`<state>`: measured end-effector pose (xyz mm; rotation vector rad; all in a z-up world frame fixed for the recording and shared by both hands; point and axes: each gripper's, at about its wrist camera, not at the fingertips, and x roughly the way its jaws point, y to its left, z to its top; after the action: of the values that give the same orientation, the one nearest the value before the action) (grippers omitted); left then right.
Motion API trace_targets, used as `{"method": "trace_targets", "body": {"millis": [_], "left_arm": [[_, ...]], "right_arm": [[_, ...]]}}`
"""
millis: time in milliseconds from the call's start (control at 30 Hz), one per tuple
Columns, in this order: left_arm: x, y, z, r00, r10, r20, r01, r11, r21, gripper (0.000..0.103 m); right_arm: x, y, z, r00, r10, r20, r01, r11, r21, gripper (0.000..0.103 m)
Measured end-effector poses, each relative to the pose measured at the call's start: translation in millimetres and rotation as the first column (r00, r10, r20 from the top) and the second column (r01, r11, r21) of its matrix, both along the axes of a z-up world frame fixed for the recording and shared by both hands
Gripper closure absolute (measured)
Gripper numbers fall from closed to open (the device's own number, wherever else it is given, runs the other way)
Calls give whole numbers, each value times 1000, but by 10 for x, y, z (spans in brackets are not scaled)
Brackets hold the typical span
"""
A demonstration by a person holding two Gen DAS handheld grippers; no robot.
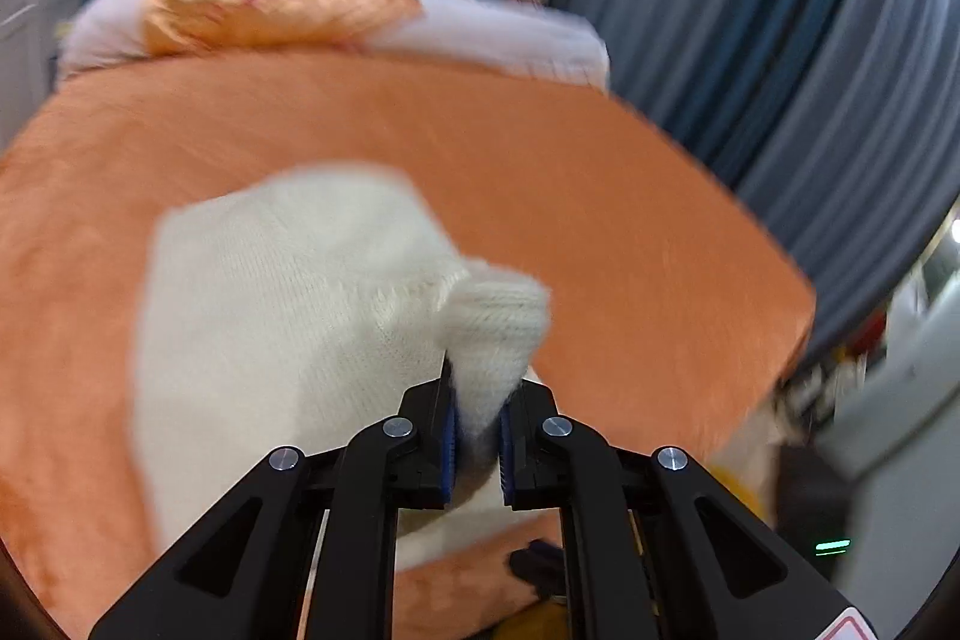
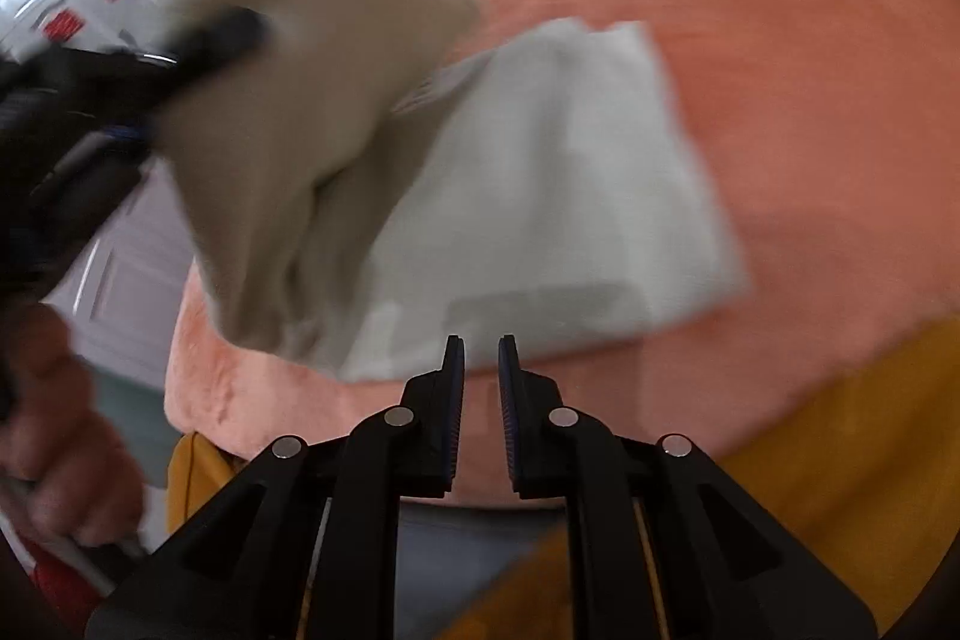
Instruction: Fold small clothes
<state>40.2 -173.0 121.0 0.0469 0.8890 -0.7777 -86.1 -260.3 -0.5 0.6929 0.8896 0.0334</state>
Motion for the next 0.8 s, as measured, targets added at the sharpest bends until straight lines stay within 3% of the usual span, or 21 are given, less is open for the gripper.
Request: {"method": "trace_targets", "body": {"millis": [133,200,267,333,400,500,633,733,800], "left_arm": [[-94,-447,-576,998,-48,-34,53,987,153,95],[-116,-474,-687,999,-32,-43,39,982,183,91],[-208,-387,-627,1000,-20,-13,22,983,181,89],[-272,-215,-477,999,-36,17,33,986,161,78],[-434,-10,-328,997,-39,70,29,989,147,52],[-653,355,-228,987,-13,161,-14,986,165,33],[-640,702,-439,988,49,144,-85,963,256,32],[-537,859,-634,988,118,96,-140,953,270,32],[-483,906,-670,985,151,88,-169,953,251,32]], "right_arm": [[-222,-346,-91,996,-82,-19,83,996,25,91],[-251,-435,-53,996,-94,-4,94,995,31,91],[-226,-505,37,995,-96,20,96,995,26,83],[-141,-561,172,993,-99,68,97,995,27,53],[-36,-632,243,990,-88,111,84,995,45,50],[267,-669,338,988,-54,143,41,995,95,44],[713,-518,282,996,28,87,-36,995,94,38],[956,-423,154,999,51,-13,-49,993,107,37],[975,-371,108,998,64,-25,-61,993,102,37]]}}
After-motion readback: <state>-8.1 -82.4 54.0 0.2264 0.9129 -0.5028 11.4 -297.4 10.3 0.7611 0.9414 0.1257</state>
